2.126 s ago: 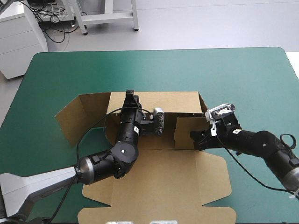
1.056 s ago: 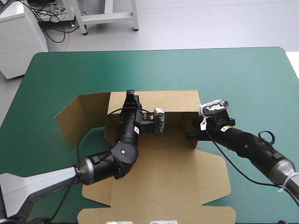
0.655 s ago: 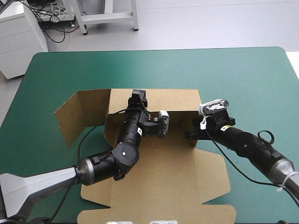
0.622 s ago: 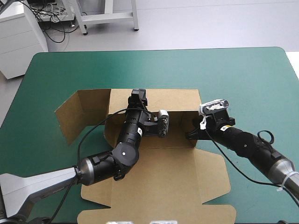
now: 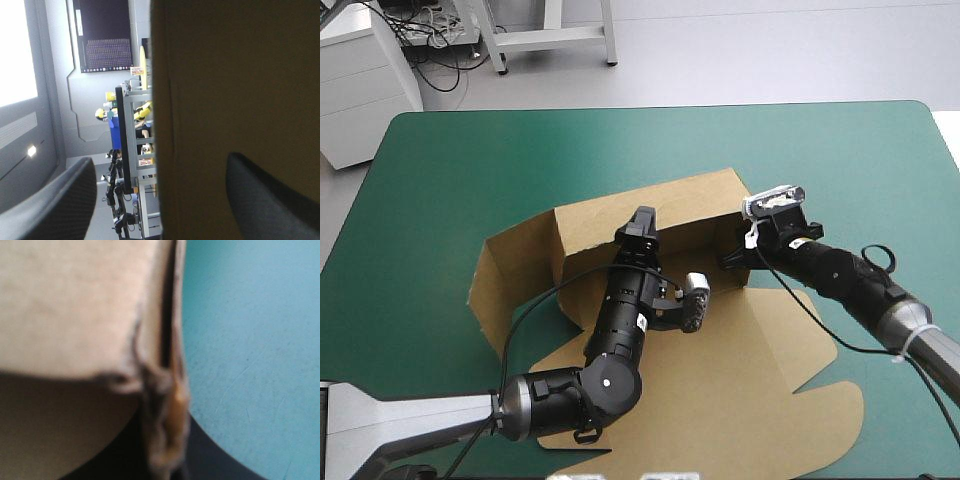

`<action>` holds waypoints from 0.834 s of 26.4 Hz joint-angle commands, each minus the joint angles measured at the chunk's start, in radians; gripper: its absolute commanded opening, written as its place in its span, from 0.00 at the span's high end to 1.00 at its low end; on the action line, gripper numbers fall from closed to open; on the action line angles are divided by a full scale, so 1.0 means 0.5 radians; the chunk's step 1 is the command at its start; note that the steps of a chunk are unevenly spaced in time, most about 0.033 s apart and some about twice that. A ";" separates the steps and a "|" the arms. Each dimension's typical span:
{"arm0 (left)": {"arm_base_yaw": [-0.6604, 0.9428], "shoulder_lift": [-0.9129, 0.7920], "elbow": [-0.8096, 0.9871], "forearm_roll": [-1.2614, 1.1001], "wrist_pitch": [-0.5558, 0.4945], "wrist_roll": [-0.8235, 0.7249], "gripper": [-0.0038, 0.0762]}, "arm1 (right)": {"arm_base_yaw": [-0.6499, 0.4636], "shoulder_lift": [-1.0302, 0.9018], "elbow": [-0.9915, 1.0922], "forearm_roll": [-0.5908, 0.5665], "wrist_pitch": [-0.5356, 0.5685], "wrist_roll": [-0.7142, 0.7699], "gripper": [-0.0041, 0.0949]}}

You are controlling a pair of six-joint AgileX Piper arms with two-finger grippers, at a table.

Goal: Fold the box

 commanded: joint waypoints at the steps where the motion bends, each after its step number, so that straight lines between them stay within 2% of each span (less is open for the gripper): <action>1: -0.100 -0.076 -0.055 -0.064 0.115 0.091 0.31 | -0.080 0.072 -0.225 -0.009 0.000 0.022 0.97; 3: -0.135 -0.076 -0.055 -0.185 0.115 0.151 0.31 | -0.125 0.157 -0.340 -0.019 0.058 0.026 0.97; 5: -0.140 -0.080 -0.055 -0.456 0.115 0.304 0.37 | -0.157 0.237 -0.443 -0.019 0.145 0.026 0.97; 6: -0.140 -0.080 -0.055 -0.561 0.115 0.469 0.47 | -0.171 0.266 -0.484 -0.019 0.189 0.026 0.97; 7: -0.140 -0.084 -0.055 -0.644 0.110 0.623 0.62 | -0.171 0.277 -0.501 -0.022 0.212 0.026 0.97; 8: -0.140 -0.084 -0.062 -0.732 0.090 0.838 0.84 | -0.171 0.287 -0.510 -0.022 0.226 0.026 0.97; 9: -0.130 -0.084 -0.077 -0.780 0.068 0.956 0.96 | -0.171 0.287 -0.510 -0.022 0.227 0.026 0.97; 15: 0.088 -0.084 -0.424 -1.769 0.057 1.702 0.96 | -0.171 0.287 -0.510 -0.022 0.285 0.026 0.98; 20: 0.460 -0.084 -1.004 -2.740 0.290 2.259 0.96 | -0.171 0.287 -0.510 -0.052 0.356 0.026 0.98; 22: 0.666 -0.084 -1.196 -2.985 0.333 2.338 0.96 | -0.171 0.287 -0.510 -0.080 0.377 0.026 0.98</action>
